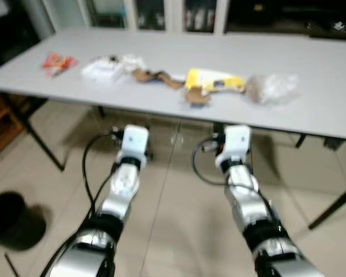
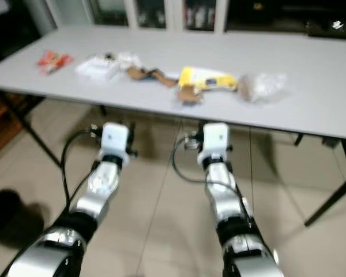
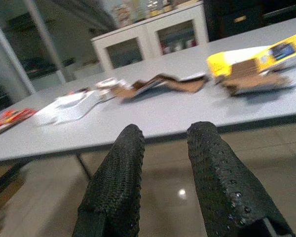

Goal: Picking trash to rubbish bin

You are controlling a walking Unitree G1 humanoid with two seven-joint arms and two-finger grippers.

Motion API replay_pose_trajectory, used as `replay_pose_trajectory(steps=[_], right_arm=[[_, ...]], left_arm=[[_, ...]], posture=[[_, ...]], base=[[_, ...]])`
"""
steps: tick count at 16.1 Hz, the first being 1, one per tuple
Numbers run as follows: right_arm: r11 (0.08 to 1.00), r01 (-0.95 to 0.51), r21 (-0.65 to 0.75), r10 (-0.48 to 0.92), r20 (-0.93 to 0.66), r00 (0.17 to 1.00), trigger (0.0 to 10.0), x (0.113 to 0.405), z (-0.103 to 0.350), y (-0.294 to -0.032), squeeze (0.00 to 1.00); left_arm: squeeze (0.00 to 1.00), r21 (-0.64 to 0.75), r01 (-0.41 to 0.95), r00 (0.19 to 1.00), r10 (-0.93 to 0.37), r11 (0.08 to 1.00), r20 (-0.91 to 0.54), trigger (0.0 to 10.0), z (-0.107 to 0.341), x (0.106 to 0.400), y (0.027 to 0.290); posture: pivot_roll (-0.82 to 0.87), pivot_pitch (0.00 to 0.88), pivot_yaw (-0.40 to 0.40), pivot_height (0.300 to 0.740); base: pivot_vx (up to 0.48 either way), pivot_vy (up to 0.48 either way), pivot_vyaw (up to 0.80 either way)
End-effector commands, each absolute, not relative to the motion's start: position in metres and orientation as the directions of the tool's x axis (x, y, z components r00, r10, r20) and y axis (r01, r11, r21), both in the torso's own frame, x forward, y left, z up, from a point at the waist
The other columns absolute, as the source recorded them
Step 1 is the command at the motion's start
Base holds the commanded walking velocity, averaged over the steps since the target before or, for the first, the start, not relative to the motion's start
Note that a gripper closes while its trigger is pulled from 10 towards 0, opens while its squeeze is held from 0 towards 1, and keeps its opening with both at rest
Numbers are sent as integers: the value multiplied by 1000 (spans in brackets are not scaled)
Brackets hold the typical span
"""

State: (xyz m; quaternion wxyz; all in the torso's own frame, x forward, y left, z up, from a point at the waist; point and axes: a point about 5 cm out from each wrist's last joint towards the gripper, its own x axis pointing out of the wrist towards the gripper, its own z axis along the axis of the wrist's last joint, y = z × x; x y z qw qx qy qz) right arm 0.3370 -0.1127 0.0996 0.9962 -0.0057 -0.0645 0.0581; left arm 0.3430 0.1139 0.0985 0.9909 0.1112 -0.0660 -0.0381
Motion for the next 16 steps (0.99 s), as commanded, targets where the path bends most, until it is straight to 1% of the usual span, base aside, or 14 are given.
replay_pose_trajectory(steps=[1, 3, 9, 12, 16], right_arm=[[997, -81, -14, 82, 123, 989, 10000, 339, 100, -125, 0], [997, -78, -14, 79, 124, 989, 10000, 339, 100, -126, 0], [997, -79, -21, 81, 120, 990, 10000, 339, 100, -126, 0], [997, -82, -15, 83, 115, 990, 10000, 340, 100, -126, 0], [997, -76, -27, 79, 127, 989, 10000, 339, 100, -126, 0]], left_arm=[[0, 217, 87, 984, -119, 972, 135, 10000, 102, 344, 103], [0, 217, 87, 984, -118, 972, 135, 10000, 103, 344, 103], [0, 218, 87, 984, -118, 972, 133, 10000, 103, 344, 103], [0, 219, 88, 984, -119, 972, 133, 10000, 102, 344, 103], [0, 219, 91, 984, -122, 971, 133, 10000, 102, 343, 104]], posture=[[-3, 16, 54, 740], [-2, 20, 54, 740], [-1, 21, 54, 740], [0, 14, 55, 740], [-4, 0, 60, 740]], base=[[420, 0, -800], [418, 0, -800], [419, 0, 0], [419, 0, -777], [418, 0, 0]])
